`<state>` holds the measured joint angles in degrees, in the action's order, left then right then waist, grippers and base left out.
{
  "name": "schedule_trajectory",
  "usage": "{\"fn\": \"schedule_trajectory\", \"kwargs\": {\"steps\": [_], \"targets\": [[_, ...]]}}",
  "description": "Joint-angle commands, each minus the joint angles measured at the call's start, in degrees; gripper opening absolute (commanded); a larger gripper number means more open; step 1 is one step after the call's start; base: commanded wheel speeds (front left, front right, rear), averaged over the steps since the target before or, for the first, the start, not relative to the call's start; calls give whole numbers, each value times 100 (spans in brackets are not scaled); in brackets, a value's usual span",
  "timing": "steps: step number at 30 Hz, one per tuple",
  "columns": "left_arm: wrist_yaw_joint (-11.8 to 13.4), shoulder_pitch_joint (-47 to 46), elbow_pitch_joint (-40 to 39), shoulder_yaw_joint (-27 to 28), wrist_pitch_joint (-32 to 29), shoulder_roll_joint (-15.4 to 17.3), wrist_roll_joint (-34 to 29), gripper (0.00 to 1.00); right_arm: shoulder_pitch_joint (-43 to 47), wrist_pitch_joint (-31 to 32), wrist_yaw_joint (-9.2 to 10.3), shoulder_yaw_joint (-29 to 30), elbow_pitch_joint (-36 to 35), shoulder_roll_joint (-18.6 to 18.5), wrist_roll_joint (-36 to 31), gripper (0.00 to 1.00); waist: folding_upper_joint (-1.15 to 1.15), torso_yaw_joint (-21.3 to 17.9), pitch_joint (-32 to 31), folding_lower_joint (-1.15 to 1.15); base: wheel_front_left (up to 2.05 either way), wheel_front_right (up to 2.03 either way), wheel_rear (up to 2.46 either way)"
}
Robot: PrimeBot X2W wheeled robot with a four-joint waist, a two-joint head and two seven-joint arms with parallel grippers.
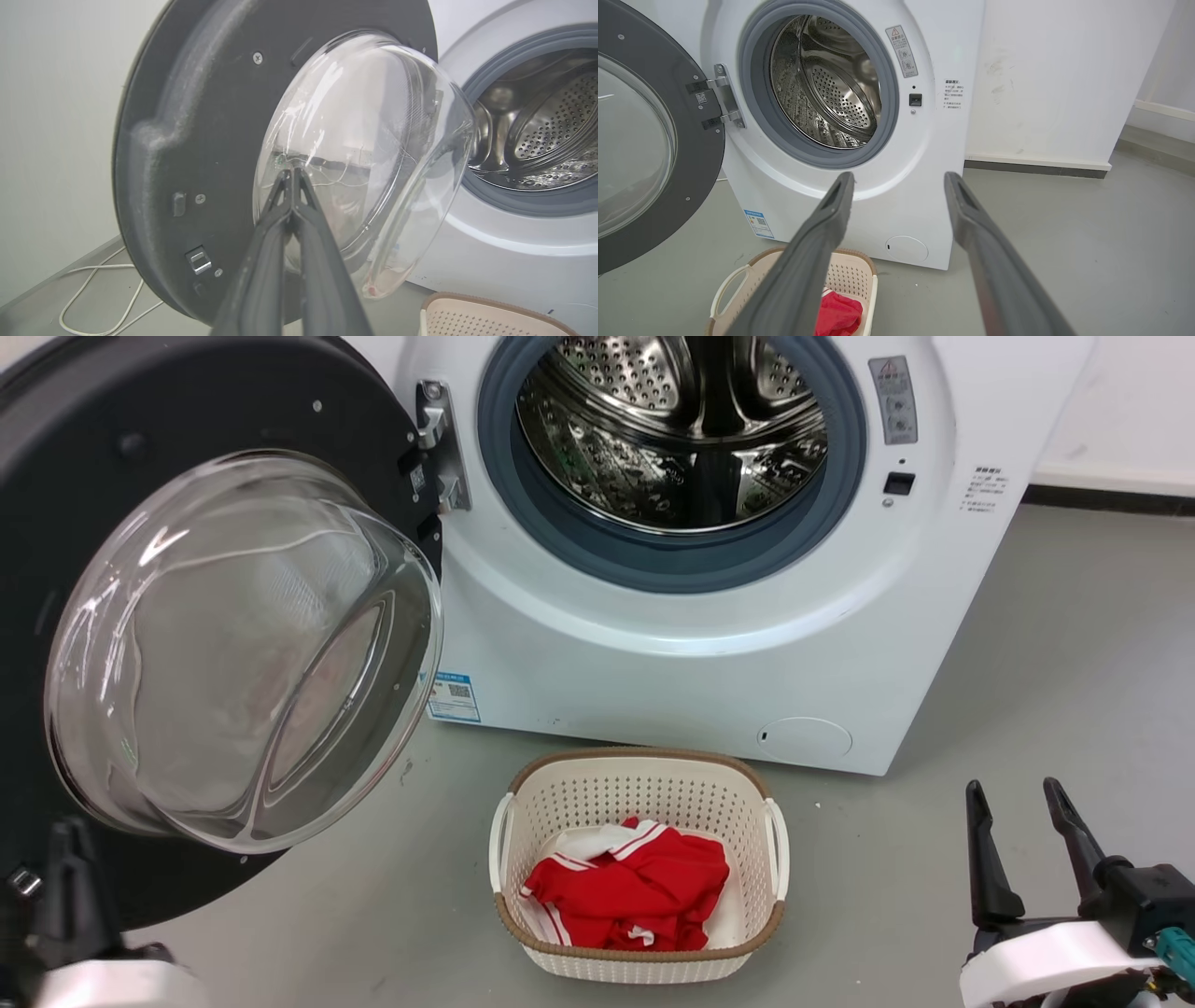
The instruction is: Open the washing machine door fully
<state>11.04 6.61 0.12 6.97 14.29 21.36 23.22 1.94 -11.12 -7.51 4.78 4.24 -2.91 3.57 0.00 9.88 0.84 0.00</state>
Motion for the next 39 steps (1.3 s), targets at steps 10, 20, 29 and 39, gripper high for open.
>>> {"fn": "schedule_trajectory", "kwargs": {"steps": [10, 20, 29, 39], "targets": [[-344, -116, -81, -1004, -131, -350, -239, 0, 66, 25, 4, -123, -45, 6, -24, 100, 0, -305, -180, 0, 0, 0, 0], [-695, -757, 541, -1649, -86, -527, -429, 0, 116, 42, 4, -168, -112, 7, -56, 100, 0, -703, -230, 0, 0, 0, 0], [-782, -1172, 1107, -1869, 32, -715, -541, 100, 73, 42, 4, -261, -105, 7, -62, 100, 0, -965, -215, 0, 0, 0, 0], [-791, -1232, 1220, -1818, 97, -833, -676, 100, 63, 5, 4, -322, -54, 7, -14, 100, 0, -1006, -210, 0, 0, 0, 0]]}}
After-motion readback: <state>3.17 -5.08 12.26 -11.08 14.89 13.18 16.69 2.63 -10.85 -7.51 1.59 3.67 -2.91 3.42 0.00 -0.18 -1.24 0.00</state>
